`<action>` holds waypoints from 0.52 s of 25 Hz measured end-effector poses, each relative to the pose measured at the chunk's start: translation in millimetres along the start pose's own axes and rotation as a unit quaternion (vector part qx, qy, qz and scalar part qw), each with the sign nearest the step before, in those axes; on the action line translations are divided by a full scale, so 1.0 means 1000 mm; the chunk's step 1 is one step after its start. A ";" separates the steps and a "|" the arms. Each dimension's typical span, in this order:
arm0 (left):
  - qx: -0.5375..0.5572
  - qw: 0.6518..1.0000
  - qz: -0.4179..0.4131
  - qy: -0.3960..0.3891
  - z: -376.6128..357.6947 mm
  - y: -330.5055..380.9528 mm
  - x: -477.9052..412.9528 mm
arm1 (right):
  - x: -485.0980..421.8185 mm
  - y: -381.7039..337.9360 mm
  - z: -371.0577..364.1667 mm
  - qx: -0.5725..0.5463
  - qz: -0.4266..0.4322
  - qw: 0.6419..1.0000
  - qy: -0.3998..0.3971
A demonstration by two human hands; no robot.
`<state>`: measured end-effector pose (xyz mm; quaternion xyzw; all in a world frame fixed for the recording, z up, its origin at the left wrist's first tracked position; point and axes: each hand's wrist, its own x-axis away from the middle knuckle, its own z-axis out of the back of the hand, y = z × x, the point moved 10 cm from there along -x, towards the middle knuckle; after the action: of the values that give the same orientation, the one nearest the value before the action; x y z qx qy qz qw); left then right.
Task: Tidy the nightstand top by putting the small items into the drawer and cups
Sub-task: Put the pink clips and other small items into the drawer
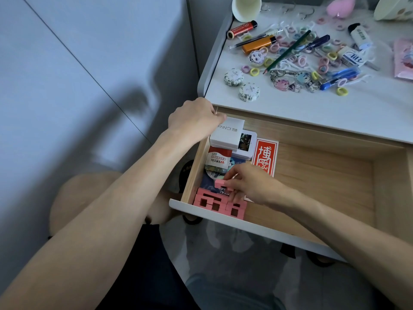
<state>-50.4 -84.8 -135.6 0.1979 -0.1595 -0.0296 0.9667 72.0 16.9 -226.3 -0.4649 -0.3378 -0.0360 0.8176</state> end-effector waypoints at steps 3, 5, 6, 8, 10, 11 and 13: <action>-0.007 1.000 0.000 -0.002 0.000 0.000 0.000 | -0.004 -0.009 -0.003 0.066 0.018 0.998 0.017; -0.006 1.000 0.002 -0.004 0.000 -0.001 -0.001 | -0.007 -0.012 -0.006 0.089 0.024 0.995 0.022; -0.006 1.000 0.002 -0.004 0.000 -0.001 -0.001 | -0.008 -0.011 -0.008 0.081 0.024 0.996 0.020; -0.005 1.000 -0.001 -0.002 0.000 -0.001 -0.002 | -0.010 -0.008 -0.013 0.040 0.012 0.999 0.015; -0.005 1.000 -0.001 -0.002 0.000 -0.002 -0.002 | -0.012 -0.001 -0.017 -0.026 -0.016 0.999 0.024; -0.005 1.000 -0.001 -0.002 0.000 -0.002 -0.002 | -0.013 0.002 -0.017 -0.050 -0.028 0.998 0.037; -0.004 1.000 -0.002 -0.003 0.000 -0.002 -0.002 | -0.016 0.004 -0.016 -0.041 -0.035 0.996 0.071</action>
<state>-52.6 -86.7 -136.7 0.1941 -0.1616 -0.0324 0.9670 69.5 2.4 -244.3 -0.4820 -0.2929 -0.1117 0.8182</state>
